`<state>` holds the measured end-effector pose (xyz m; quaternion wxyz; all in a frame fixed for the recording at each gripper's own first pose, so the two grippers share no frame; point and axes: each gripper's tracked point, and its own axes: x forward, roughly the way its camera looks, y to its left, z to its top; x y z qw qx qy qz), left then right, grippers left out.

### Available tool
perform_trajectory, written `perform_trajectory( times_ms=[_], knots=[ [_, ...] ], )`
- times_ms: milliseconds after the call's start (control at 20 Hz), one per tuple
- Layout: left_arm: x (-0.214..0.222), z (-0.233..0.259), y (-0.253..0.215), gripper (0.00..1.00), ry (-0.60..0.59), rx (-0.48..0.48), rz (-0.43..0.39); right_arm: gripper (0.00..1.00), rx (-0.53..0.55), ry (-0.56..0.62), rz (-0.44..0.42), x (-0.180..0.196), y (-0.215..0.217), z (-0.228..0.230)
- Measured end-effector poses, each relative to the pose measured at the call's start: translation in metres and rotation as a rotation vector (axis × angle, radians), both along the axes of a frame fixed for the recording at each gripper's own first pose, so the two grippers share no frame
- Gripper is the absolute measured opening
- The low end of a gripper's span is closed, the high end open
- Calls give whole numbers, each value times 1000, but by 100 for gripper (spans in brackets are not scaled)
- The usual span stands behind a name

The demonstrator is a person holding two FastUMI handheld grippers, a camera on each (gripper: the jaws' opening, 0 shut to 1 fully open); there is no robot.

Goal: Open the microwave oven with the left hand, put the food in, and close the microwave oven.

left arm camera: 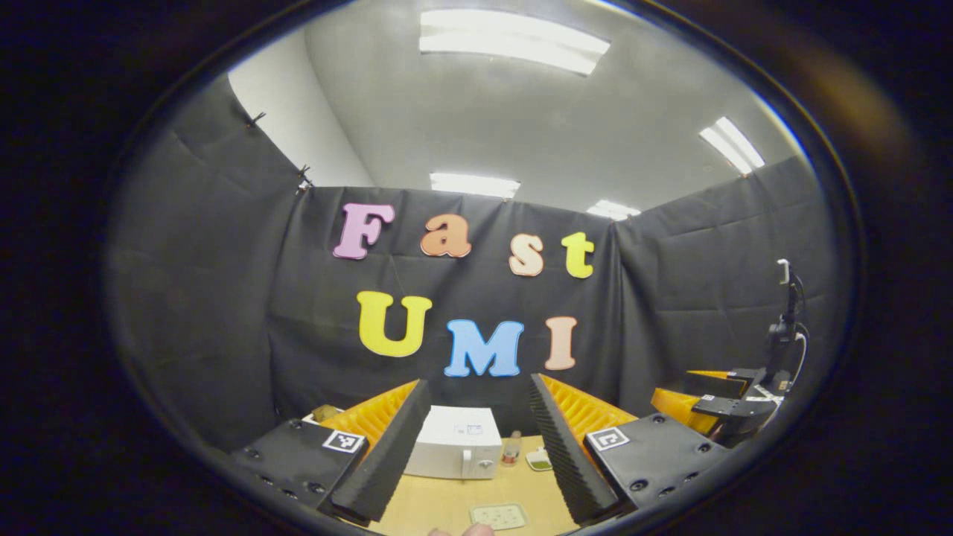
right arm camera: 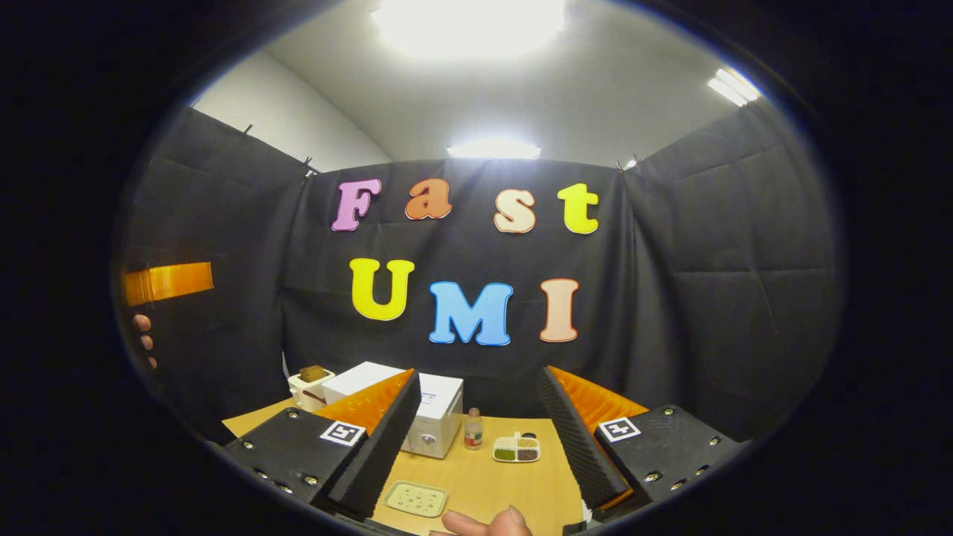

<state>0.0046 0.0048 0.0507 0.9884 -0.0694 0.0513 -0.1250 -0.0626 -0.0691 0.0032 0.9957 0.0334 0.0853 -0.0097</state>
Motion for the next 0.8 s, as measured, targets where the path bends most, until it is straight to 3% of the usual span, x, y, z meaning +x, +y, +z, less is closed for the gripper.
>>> perform_trajectory(
  times_ms=[800],
  knots=[
    [16, -24, 68, 93, 24, -38, 53, 98, -37, -5, -1, 34, 53, -4]
  ],
)
